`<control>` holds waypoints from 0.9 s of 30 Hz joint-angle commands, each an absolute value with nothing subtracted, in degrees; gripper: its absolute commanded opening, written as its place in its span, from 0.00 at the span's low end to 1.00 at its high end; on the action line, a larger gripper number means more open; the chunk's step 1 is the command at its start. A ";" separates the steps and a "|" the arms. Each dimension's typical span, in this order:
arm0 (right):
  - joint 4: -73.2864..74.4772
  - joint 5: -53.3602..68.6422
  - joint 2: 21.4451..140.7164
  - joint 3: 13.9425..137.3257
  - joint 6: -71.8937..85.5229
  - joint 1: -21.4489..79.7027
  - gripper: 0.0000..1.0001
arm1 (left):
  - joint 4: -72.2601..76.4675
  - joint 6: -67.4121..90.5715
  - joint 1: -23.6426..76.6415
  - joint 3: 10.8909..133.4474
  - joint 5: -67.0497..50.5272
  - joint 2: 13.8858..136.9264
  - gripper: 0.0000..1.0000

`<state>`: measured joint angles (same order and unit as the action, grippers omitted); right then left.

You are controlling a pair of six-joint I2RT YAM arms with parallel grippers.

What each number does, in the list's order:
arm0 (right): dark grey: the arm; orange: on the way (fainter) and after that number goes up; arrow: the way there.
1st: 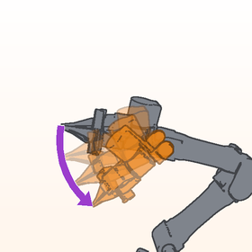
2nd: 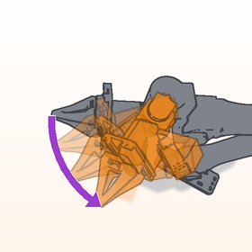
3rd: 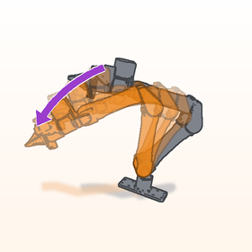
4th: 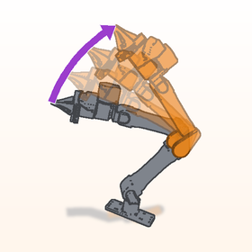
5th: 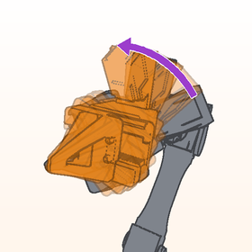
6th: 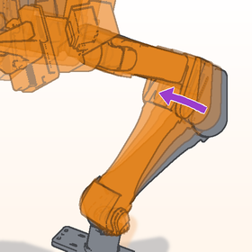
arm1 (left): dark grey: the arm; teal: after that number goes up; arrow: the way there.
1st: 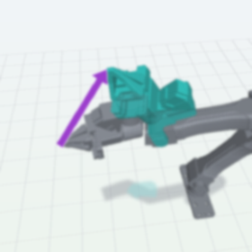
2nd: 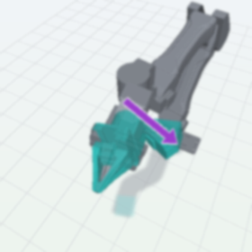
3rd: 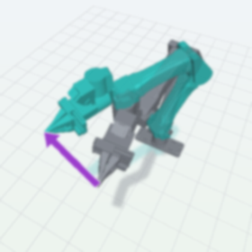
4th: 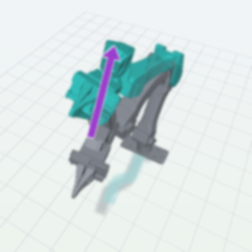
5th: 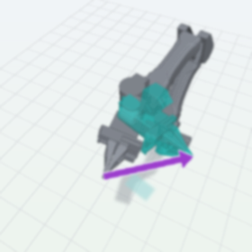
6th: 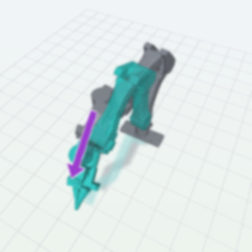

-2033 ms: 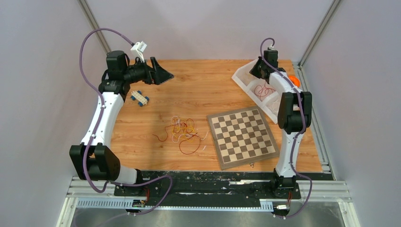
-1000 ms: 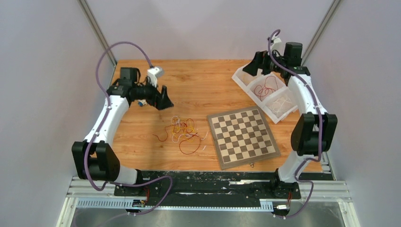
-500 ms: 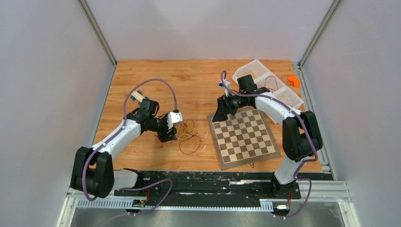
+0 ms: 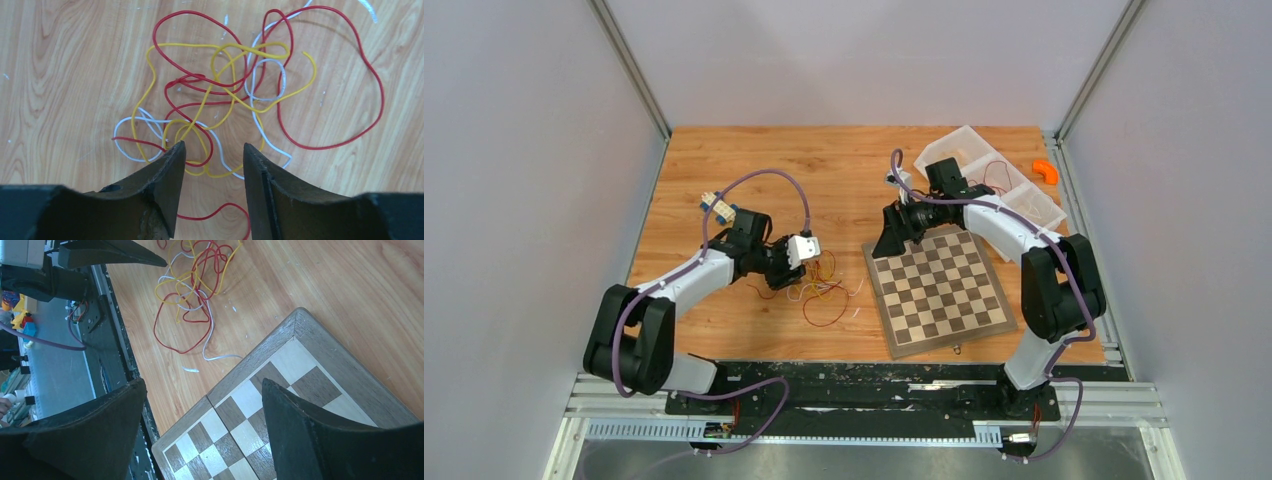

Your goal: Untangle the cables

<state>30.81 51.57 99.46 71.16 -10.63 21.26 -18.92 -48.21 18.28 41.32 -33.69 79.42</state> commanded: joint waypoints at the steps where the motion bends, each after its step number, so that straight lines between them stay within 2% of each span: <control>1: 28.60 53.12 99.22 72.15 -10.99 21.54 0.84 | -13.66 -45.10 18.82 42.95 -30.96 79.98 0.58; 7: 28.43 52.81 99.45 72.12 -10.72 21.55 0.86 | -11.66 -43.61 19.41 41.86 -28.64 79.51 0.69; 9: 28.40 52.83 99.28 71.99 -10.72 21.54 0.86 | -12.33 -44.17 19.42 41.58 -28.57 78.79 0.70; 12: 28.46 52.72 98.87 71.83 -10.80 21.54 0.86 | -13.92 -45.18 19.20 41.30 -30.75 76.32 0.62; 16: 28.39 52.72 97.75 71.25 -11.28 21.58 0.86 | -15.93 -48.62 18.32 39.92 -35.73 72.20 0.60; 21: 28.41 52.46 96.73 70.37 -12.12 21.58 0.87 | -19.59 -52.45 18.32 42.92 -35.01 77.52 0.59; 27: 28.41 51.96 96.12 69.42 -12.34 21.47 0.87 | -21.49 -53.64 18.47 47.51 -33.95 83.77 0.52</control>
